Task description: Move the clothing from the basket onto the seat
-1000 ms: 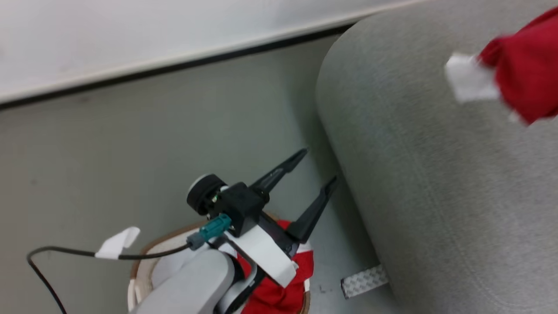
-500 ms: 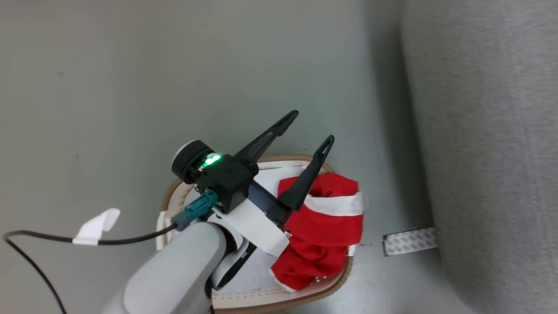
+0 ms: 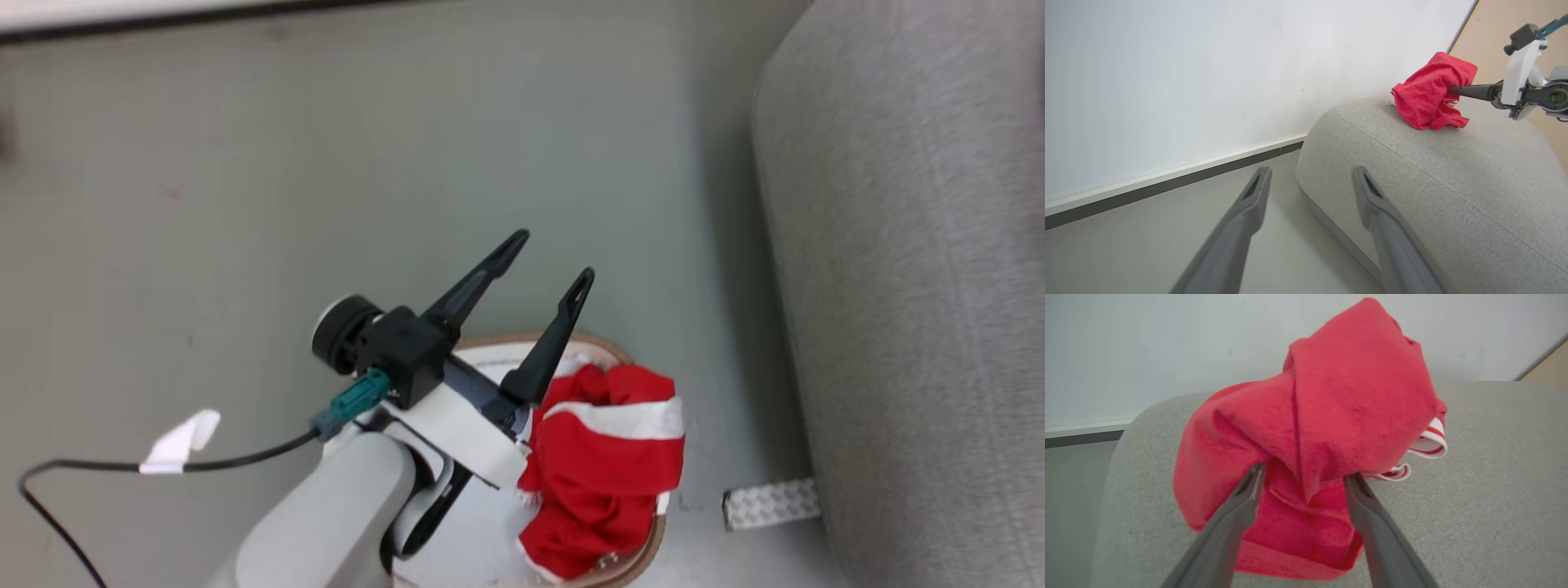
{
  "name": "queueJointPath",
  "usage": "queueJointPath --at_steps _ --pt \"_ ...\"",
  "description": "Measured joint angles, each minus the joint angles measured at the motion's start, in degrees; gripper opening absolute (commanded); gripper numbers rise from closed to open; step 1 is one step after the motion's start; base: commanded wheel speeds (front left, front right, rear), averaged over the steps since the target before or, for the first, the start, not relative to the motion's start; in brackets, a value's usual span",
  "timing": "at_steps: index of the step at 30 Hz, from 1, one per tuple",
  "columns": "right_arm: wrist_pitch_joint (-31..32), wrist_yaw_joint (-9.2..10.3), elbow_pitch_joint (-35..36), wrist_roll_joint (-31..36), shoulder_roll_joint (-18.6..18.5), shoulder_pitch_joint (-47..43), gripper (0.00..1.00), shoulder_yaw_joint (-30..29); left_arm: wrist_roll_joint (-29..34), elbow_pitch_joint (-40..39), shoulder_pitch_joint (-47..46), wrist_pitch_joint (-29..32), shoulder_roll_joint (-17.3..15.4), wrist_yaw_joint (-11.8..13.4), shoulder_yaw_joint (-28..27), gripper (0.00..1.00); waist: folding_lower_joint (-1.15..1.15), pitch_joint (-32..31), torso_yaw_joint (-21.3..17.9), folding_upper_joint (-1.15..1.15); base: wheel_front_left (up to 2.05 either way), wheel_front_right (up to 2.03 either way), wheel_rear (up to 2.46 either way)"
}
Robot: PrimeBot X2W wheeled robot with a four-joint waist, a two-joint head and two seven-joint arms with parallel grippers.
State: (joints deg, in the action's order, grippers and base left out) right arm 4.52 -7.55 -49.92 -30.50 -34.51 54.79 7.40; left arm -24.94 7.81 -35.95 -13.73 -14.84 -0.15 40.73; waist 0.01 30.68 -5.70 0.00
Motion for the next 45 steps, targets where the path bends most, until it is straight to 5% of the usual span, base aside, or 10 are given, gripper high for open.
queueJointPath --at_steps 9,17,33,45 --pt "-3.4 0.0 8.6 -3.8 -2.1 -7.0 1.0 8.3 -2.2 1.3 6.9 -1.0 -0.9 2.2 -3.3 1.0 -0.02 -12.1 -0.8 0.0 0.0 0.0 0.0" --pt "-9.9 0.0 21.9 -6.5 -1.5 -14.5 1.0 7.8 -5.0 -1.2 13.6 -1.3 -3.8 5.9 -10.4 1.0 -0.03 -22.3 0.4 0.0 0.0 0.0 0.0" --pt "-15.8 0.0 43.4 3.4 17.1 -45.4 1.0 0.4 -4.9 -6.4 31.5 -1.4 -3.8 11.1 -23.8 1.0 -0.02 -31.7 5.2 0.0 0.0 0.0 0.0" --pt "-18.6 0.0 44.8 7.5 25.2 -55.0 1.0 1.3 -0.1 -6.7 39.5 -1.4 2.8 7.7 -32.1 1.0 -0.02 -32.5 5.2 0.0 0.0 0.0 0.0"
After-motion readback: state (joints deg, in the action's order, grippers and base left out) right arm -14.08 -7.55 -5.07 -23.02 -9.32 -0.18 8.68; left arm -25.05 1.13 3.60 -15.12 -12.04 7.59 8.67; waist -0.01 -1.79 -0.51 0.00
